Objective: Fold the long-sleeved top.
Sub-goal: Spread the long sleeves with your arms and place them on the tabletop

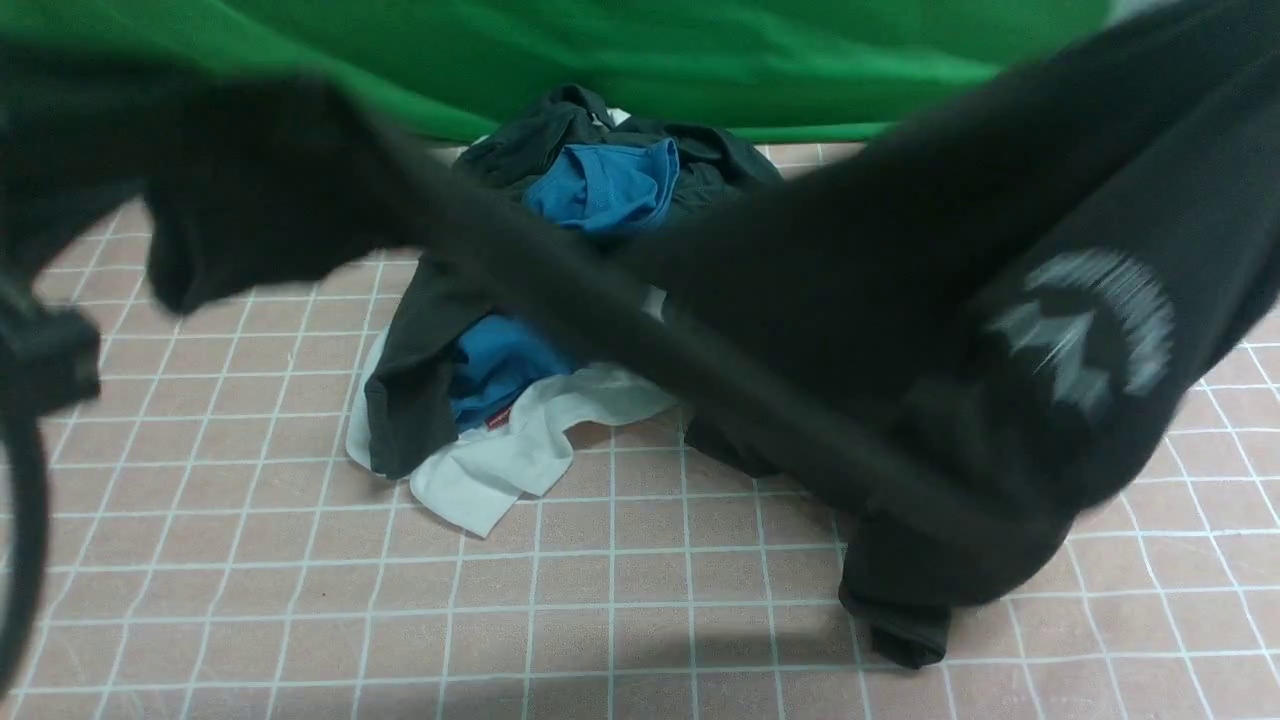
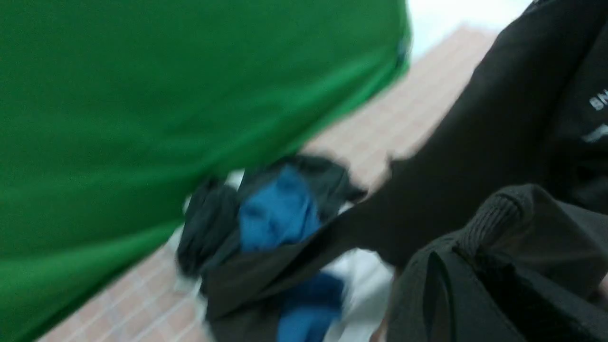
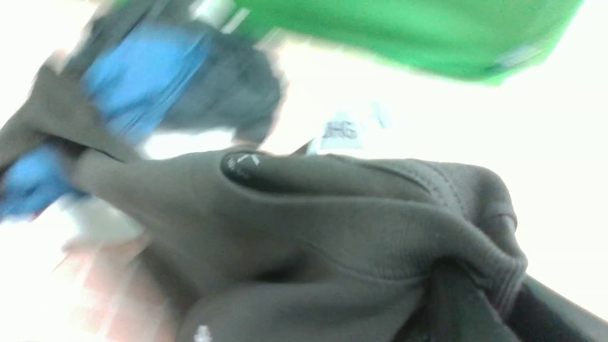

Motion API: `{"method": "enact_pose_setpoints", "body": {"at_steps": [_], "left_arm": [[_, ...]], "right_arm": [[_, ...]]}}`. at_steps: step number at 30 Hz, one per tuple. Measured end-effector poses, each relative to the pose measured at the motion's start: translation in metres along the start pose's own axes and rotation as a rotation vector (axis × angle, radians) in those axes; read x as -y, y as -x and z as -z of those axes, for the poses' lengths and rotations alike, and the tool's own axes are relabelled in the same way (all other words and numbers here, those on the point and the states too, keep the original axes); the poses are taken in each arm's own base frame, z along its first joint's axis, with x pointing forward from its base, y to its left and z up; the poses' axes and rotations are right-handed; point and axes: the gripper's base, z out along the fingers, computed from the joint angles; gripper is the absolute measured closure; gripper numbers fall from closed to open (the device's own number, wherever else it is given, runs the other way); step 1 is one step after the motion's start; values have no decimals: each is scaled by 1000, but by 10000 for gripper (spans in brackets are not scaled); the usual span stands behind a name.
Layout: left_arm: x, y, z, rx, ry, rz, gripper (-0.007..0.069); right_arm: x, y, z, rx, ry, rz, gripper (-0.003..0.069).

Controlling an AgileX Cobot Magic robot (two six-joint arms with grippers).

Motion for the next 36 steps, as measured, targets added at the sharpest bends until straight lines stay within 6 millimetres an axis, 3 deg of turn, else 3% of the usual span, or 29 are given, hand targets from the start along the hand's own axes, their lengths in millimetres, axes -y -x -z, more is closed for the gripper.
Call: {"method": "enact_pose_setpoints", "body": {"at_steps": [1,3,8,12,13,15,16,18,22,24,26,28,29,30,31,32,33,36], "left_arm": [[5,2,-5,3,-63,8,587],[14,1,-16,-25,-168,-1,587],[51,-18,-67,-105,-571,60,587],[90,-37,-122,-158,-751,51,587],[92,-37,-125,-156,-748,51,587],[130,-46,-155,-187,-785,3,587],[129,-45,-155,-182,-776,2,587],[163,-52,-178,-209,-795,-42,587],[205,-58,-211,-219,-833,-152,563],[219,-61,-223,-236,-862,-179,527],[238,-68,-238,-283,-925,-209,412],[244,-72,-242,-309,-957,-220,347],[248,-76,-246,-334,-983,-231,264],[249,-77,-247,-338,-986,-234,239],[249,-79,-247,-350,-1000,-261,152],[249,-79,-247,-352,-1003,-273,140],[247,-80,-246,-356,-1004,-325,48],[230,-75,-241,-376,-941,-451,-43]], "right_arm": [[12,6,13,14,-59,-13,583],[25,7,20,3,-135,-25,583],[52,4,17,-33,-268,-84,583],[63,8,-2,-53,-304,-105,583],[64,9,-5,-59,-305,-104,583],[66,10,-25,-107,-297,-103,583],[66,10,-26,-110,-297,-103,583],[67,10,-39,-143,-293,-101,583],[69,11,-52,-168,-290,-95,583],[69,11,-53,-163,-290,-92,583],[69,12,-53,-158,-288,-88,583],[69,12,-53,-159,-288,-84,583],[69,12,-53,-159,-288,-81,583],[69,12,-53,-160,-288,-78,583],[69,12,-53,-161,-287,-71,583],[69,12,-53,-161,-287,-71,583],[69,11,-53,-168,-287,-67,583],[69,9,-52,-194,-286,-66,583]]}}
